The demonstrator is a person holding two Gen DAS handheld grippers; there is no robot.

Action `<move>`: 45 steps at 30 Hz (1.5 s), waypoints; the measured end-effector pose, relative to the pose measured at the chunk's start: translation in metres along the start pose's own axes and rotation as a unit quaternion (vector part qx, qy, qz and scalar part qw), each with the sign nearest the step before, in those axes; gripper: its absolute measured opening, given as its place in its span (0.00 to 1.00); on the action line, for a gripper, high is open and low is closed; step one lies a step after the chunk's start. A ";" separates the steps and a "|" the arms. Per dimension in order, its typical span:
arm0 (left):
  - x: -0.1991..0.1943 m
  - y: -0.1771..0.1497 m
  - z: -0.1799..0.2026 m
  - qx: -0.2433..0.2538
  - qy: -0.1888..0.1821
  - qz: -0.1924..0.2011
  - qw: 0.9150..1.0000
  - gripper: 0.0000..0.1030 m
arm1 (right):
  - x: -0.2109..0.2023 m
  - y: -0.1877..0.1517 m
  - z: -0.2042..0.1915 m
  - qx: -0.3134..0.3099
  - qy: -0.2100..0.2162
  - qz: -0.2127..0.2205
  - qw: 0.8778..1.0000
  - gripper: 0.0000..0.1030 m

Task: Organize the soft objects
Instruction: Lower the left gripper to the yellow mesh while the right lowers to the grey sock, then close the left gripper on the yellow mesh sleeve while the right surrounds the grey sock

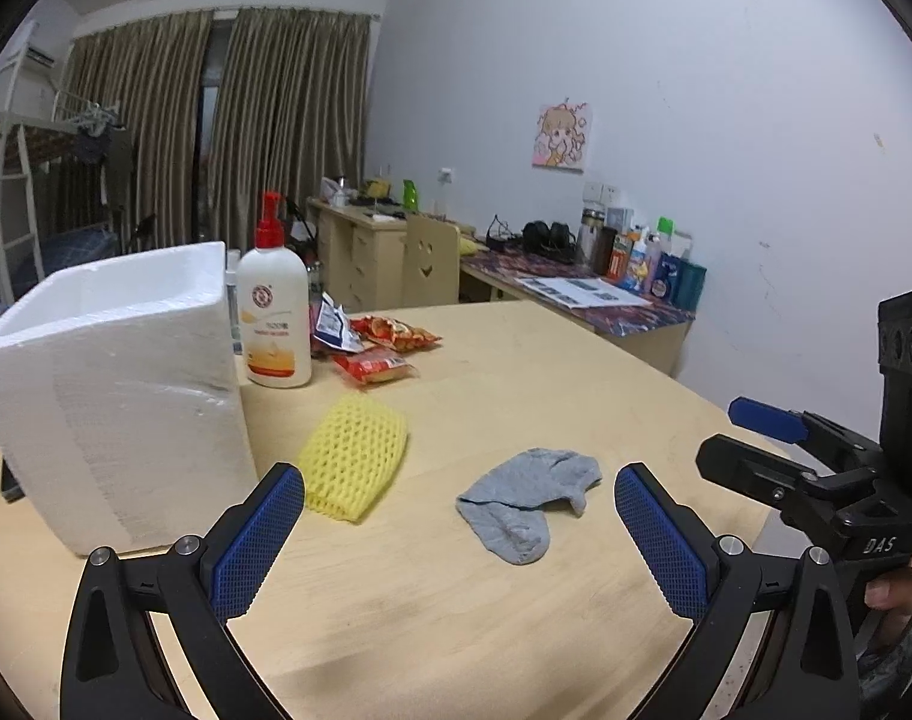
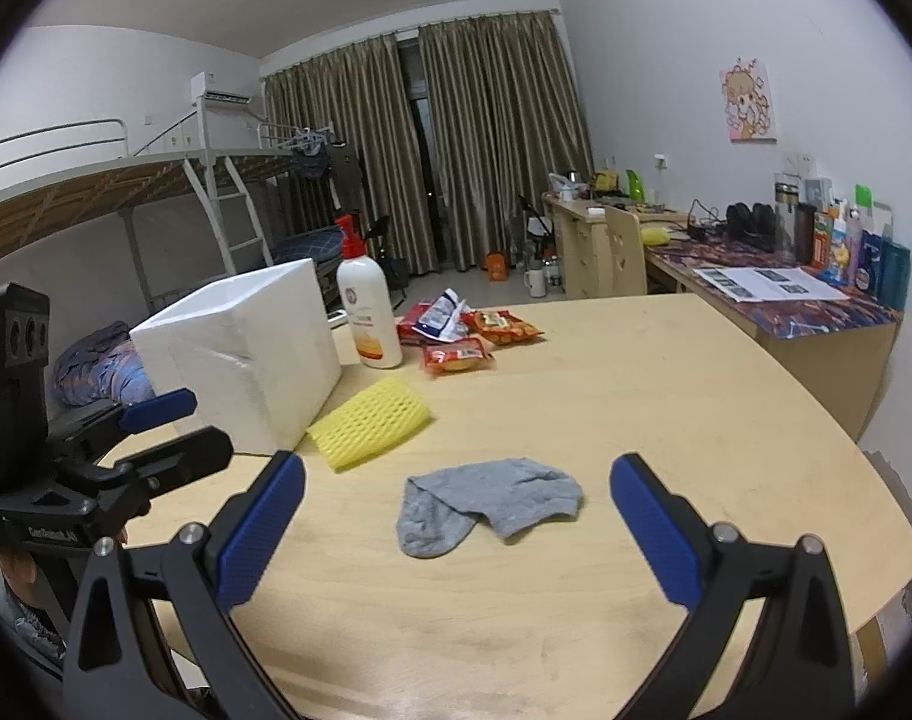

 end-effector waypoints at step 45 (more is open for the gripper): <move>0.127 -0.022 -0.055 -0.070 0.018 -0.135 0.988 0.97 | 0.085 -0.014 0.024 -0.009 0.031 -0.116 0.993 1.00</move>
Point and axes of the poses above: each gripper's, at about its wrist camera, not at the fingertips, and x roughly the way its jaws point, z to its right, y to its top, the point moved 8 cm from there along x, roughly the way its jaws point, and after that the axes turned 10 degrees about x, right-handed, at the moved point
